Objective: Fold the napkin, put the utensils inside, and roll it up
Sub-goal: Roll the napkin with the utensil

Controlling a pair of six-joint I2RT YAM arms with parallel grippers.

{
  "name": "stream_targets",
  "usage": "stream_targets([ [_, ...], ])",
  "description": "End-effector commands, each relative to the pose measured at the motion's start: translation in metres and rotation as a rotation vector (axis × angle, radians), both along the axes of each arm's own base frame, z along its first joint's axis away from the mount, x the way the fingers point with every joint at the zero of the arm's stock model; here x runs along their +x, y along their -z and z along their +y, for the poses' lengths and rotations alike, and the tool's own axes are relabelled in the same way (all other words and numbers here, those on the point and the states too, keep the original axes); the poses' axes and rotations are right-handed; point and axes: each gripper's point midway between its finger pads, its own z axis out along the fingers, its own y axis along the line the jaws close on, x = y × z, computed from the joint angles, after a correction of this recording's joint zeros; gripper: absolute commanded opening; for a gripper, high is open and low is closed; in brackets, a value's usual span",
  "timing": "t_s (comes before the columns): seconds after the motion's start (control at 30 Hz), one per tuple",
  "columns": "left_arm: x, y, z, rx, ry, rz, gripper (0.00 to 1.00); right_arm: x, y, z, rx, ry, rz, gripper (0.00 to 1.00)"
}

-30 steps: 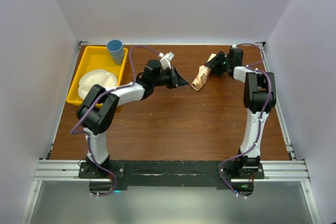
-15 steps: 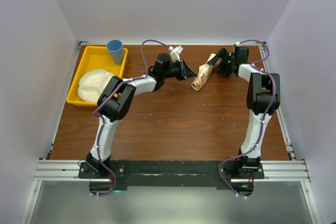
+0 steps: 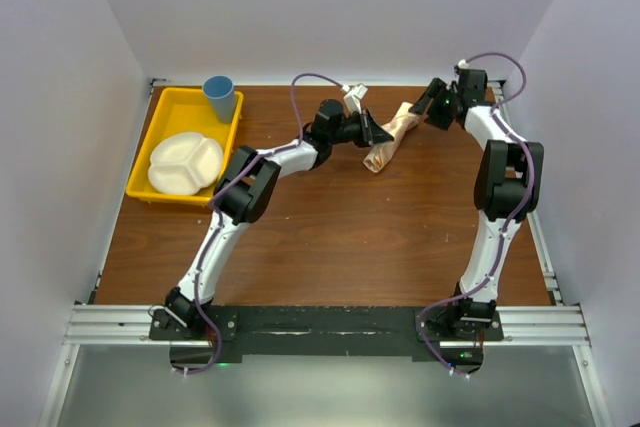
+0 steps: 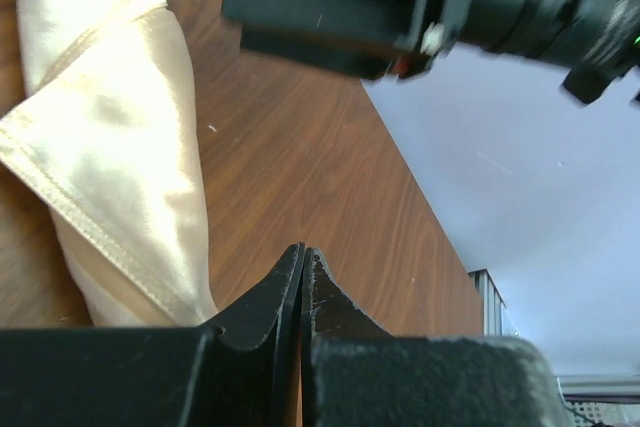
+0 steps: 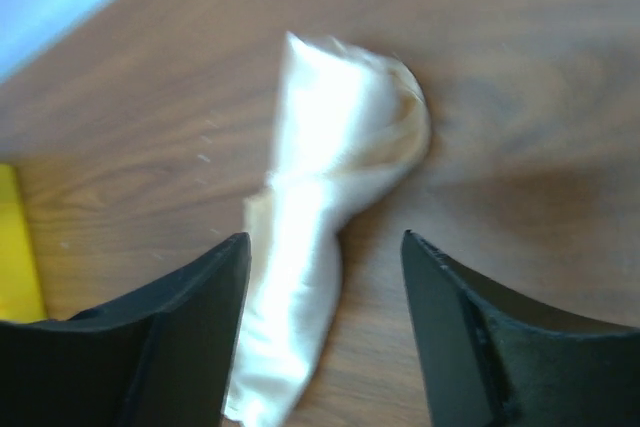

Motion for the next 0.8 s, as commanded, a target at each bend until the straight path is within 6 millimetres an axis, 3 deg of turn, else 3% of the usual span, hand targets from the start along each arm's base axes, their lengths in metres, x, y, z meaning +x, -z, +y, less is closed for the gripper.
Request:
stream_targets([
  [0.0, -0.002, -0.015, -0.015, -0.036, 0.037, -0.043, 0.04, 0.021, -0.033, 0.022, 0.019, -0.097, -0.105, 0.59],
  [0.17, -0.003, 0.002, -0.016, -0.009, 0.041, -0.012, 0.04, 0.033, -0.036, 0.052, 0.086, -0.185, -0.153, 0.49],
  [0.2, -0.003, 0.004, -0.016, -0.005, 0.041, -0.011, 0.04, 0.032, -0.023, 0.061, 0.121, -0.218, -0.133, 0.47],
  [0.33, -0.004, 0.008, -0.017, 0.002, 0.050, -0.003, 0.04, 0.039, -0.012, 0.074, 0.182, -0.255, -0.139, 0.30],
  [0.67, 0.003, -0.011, -0.013, 0.003, 0.026, 0.015, 0.04, 0.035, 0.017, 0.069, 0.207, -0.252, -0.104, 0.23],
  [0.77, 0.008, 0.003, -0.018, 0.012, 0.021, 0.046, 0.04, 0.033, 0.018, 0.070, 0.217, -0.256, -0.097, 0.22],
])
